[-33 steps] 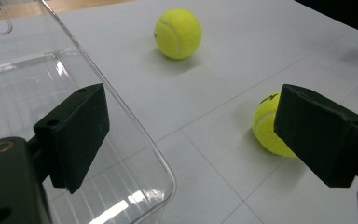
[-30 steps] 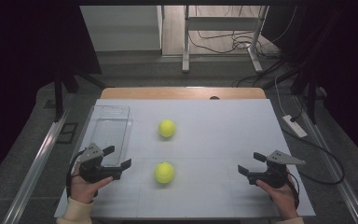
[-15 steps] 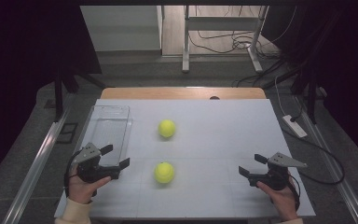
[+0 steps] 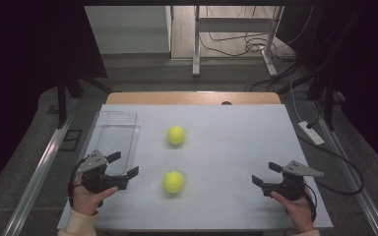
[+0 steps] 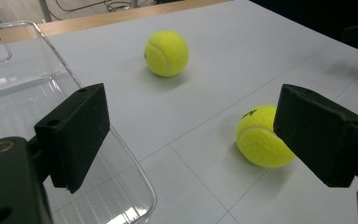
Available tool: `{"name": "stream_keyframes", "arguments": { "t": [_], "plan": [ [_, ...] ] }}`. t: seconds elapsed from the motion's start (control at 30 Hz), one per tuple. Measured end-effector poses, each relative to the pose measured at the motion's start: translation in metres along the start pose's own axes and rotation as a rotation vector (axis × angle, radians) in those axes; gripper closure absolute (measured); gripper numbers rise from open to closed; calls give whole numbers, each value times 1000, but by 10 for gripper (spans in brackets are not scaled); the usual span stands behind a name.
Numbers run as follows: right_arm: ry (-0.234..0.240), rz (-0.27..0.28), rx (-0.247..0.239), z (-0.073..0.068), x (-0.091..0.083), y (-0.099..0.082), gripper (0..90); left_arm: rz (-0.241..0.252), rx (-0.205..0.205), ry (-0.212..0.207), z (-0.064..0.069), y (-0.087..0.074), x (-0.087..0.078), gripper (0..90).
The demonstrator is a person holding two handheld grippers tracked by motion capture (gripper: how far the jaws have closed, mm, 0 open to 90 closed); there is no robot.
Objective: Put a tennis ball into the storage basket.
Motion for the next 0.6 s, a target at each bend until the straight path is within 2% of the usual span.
{"name": "stream_keyframes", "arguments": {
  "t": [0.6],
  "plan": [
    [-12,-5,-3,-1,-3,-2,106,-18,15,-32,11,2,8,117]
  ]
}}
Point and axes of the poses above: each handheld gripper's, and its own axes: x roughly forward along the jaws, y roughly out of its top, z roughly to its right, the point moved 8 cm from there along x, roughly forward along the jaws, and after that the axes turned 11 degrees about -x, right-handed, at the moved point
